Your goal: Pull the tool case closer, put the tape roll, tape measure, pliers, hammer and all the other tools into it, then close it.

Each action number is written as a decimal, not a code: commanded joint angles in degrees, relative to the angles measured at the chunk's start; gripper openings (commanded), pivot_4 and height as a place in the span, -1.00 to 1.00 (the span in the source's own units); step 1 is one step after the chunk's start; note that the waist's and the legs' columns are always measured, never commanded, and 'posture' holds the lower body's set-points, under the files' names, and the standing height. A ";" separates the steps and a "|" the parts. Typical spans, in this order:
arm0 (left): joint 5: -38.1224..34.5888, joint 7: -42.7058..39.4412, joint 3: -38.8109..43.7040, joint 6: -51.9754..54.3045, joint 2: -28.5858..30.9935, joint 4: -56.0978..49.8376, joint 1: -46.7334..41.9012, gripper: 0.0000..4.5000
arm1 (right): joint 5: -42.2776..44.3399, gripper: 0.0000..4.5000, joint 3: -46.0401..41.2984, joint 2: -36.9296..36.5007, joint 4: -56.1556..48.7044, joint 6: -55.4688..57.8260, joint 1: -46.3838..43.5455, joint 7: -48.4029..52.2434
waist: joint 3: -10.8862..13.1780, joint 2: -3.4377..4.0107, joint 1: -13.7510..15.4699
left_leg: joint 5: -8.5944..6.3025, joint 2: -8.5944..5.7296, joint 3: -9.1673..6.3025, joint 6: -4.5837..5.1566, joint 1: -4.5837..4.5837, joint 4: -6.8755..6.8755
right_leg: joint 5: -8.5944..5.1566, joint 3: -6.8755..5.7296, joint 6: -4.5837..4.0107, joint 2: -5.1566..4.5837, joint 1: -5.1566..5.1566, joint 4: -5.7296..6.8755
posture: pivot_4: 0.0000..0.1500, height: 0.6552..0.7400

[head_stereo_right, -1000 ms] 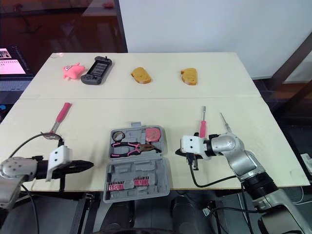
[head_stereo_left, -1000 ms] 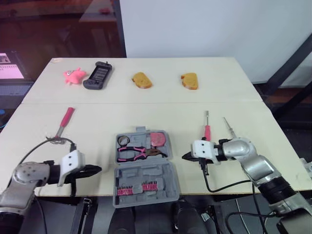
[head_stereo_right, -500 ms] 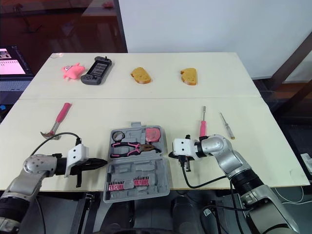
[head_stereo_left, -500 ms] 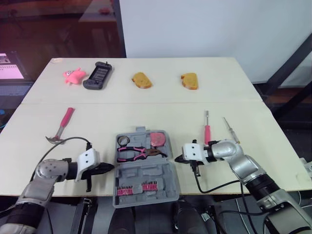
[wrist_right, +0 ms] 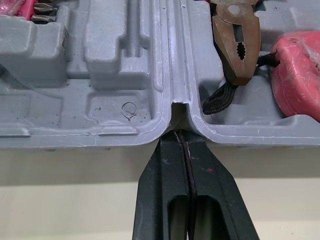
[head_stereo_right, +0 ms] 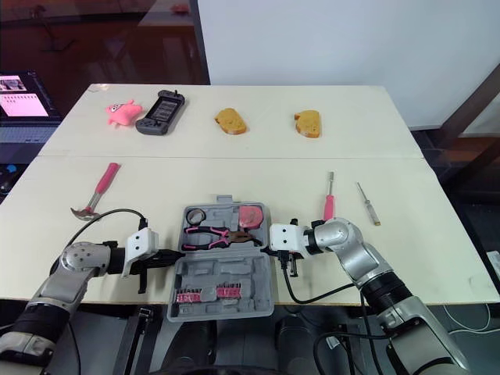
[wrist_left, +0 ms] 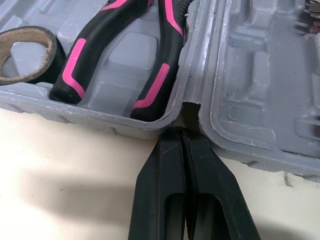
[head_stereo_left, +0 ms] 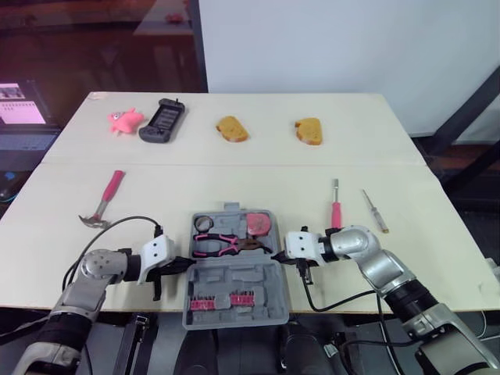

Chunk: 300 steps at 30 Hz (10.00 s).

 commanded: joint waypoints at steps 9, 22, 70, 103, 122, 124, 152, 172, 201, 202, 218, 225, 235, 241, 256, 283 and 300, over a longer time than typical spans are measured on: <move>2.58 3.69 -0.21 -2.54 -3.20 9.13 -10.65 -0.96 | 1.69 -1.00 -2.74 4.44 2.08 2.51 -4.79 -1.69 | 0.01 0.01 0.21 | 0.03 -0.01 -0.02 -0.02 0.00 0.06 | 0.01 0.00 0.01 0.01 0.02 0.04 | 1.00 0.54; 5.15 4.25 -1.32 -4.77 -4.68 14.60 -15.13 -0.96 | 0.22 -1.00 -2.90 5.91 11.70 -1.58 -9.20 -2.92 | 0.02 0.02 0.11 | 0.02 0.00 -0.02 -0.02 0.00 -0.06 | 0.03 -0.02 0.10 0.03 -0.03 0.05 | 1.00 0.54; -19.23 0.32 31.20 2.06 8.18 0.28 15.50 0.97 | 28.75 1.00 -36.15 -14.70 -20.05 19.31 21.90 1.52 | 0.04 -0.01 0.21 | 0.00 0.01 -0.01 -0.05 -0.01 -0.10 | -0.14 -0.02 -0.19 -0.05 -0.01 -0.11 | 1.00 0.54; -26.87 -8.70 13.65 31.70 10.23 -15.48 -12.59 0.97 | 40.01 1.00 -56.17 -3.59 -46.16 25.91 48.86 -17.60 | 0.06 0.03 0.03 | -0.01 -0.02 -0.05 -0.06 -0.06 -0.05 | -0.20 -0.02 -0.17 -0.06 0.07 -0.18 | 1.00 0.54; -26.37 -8.01 7.57 37.63 6.50 -22.78 -20.49 0.97 | 31.76 1.00 -49.14 -9.21 -48.74 40.69 35.79 -40.40 | 0.11 -0.09 -1.34 | 0.00 -0.02 -0.11 -0.02 -0.03 0.00 | -0.20 0.01 -0.25 -0.03 0.09 -0.16 | 1.00 0.54; -26.77 -7.35 8.69 38.28 7.52 -24.80 -18.25 0.97 | 28.40 1.00 -44.66 -11.68 -41.61 43.53 29.87 -41.63 | 0.12 -0.12 -1.08 | -0.02 -0.01 -0.15 0.05 -0.02 -0.08 | -0.21 0.01 -0.24 0.02 0.07 -0.14 | 1.00 0.54; -33.21 9.59 31.90 43.75 11.41 -48.02 11.91 0.97 | 11.70 1.00 -24.41 -7.19 45.16 36.20 -26.88 -27.85 | 0.62 0.05 -1.60 | -0.03 -0.02 -0.10 0.07 -0.14 -0.04 | -0.11 0.04 -0.03 0.02 -0.08 -0.07 | 1.00 0.54; -31.88 8.76 28.60 41.49 12.45 -45.24 9.96 1.00 | 10.90 -0.99 -24.88 -11.60 34.47 46.18 -26.62 -21.58 | 0.73 0.22 -1.49 | -0.03 -0.02 -0.10 0.07 -0.13 -0.04 | -0.09 0.04 0.00 0.02 -0.08 -0.07 | 1.00 0.54; -31.13 3.32 22.97 40.48 13.65 -39.23 3.69 1.00 | 26.33 -0.99 -25.68 2.33 -37.76 91.57 6.55 -38.07 | 0.76 0.15 -1.29 | -0.03 -0.01 -0.12 0.07 -0.28 0.00 | -0.20 0.04 -0.20 0.02 -0.20 -0.05 | 1.00 0.54; -31.14 3.31 23.08 40.49 13.69 -39.28 3.75 1.00 | 26.07 -0.99 -25.67 2.64 -37.40 91.12 6.60 -38.79 | 0.76 0.15 -1.29 | -0.03 -0.01 -0.12 0.07 -0.28 0.00 | -0.20 0.04 -0.20 0.02 -0.20 -0.05 | 1.00 0.54; -30.94 5.29 22.08 40.07 12.43 -41.04 4.59 1.00 | 29.91 0.99 -31.23 1.46 -38.07 93.54 0.03 -38.62 | 0.77 0.16 -1.20 | -0.03 -0.02 -0.13 0.07 -0.32 0.01 | -0.19 0.03 -0.20 0.01 -0.21 -0.06 | 1.00 0.54; -30.28 5.14 23.89 38.05 11.91 -42.43 7.58 1.00 | 33.65 0.99 -17.76 -17.44 -39.27 74.05 -12.25 -16.03 | 0.83 0.24 -1.62 | -0.04 -0.01 -0.13 0.08 -0.38 -0.05 | -0.19 0.04 -0.21 0.03 -0.35 -0.02 | 1.00 0.54; -31.50 8.71 29.25 36.77 9.12 -50.77 18.17 1.00 | -1.46 0.99 10.20 -30.97 -26.27 0.62 -16.06 10.82 | 0.86 0.10 -1.58 | -0.03 -0.02 -0.06 0.06 -0.90 0.16 | -0.12 0.03 0.07 -0.05 -0.79 -0.06 | 1.00 0.54; -31.63 10.89 30.06 36.70 8.12 -53.44 20.80 1.00 | -15.24 0.99 15.85 -24.39 -7.79 -25.96 -21.23 9.85 | 0.88 0.10 -1.61 | 0.14 -0.02 -0.07 -0.21 -0.87 0.17 | -0.02 0.03 -0.12 -0.04 -0.82 0.02 | 1.00 0.54; -32.13 13.36 31.29 37.32 8.44 -55.25 23.90 1.00 | -26.75 0.99 18.79 -14.54 5.87 -49.62 -27.85 6.73 | 0.89 0.13 -1.29 | 0.19 0.00 -0.07 -0.29 -0.87 0.10 | 0.08 0.03 0.04 0.00 -0.88 0.11 | 1.00 0.54; -30.90 12.79 28.04 37.51 9.99 -52.13 19.53 1.00 | -29.30 -0.97 15.72 -13.57 11.05 -39.96 -26.57 7.53 | 0.87 0.11 -1.24 | 0.19 -0.01 -0.08 -0.29 -0.50 0.11 | 0.07 0.03 0.04 0.00 -0.47 0.15 | 1.00 0.54; -29.33 11.02 26.81 37.09 10.39 -50.26 17.72 1.00 | -32.18 0.57 13.08 -15.85 7.56 -38.18 -20.52 3.53 | 0.86 0.09 -1.30 | 0.19 -0.01 -0.08 -0.29 -0.05 0.05 | 0.00 0.03 -0.05 -0.01 -0.04 0.08 | 1.00 0.54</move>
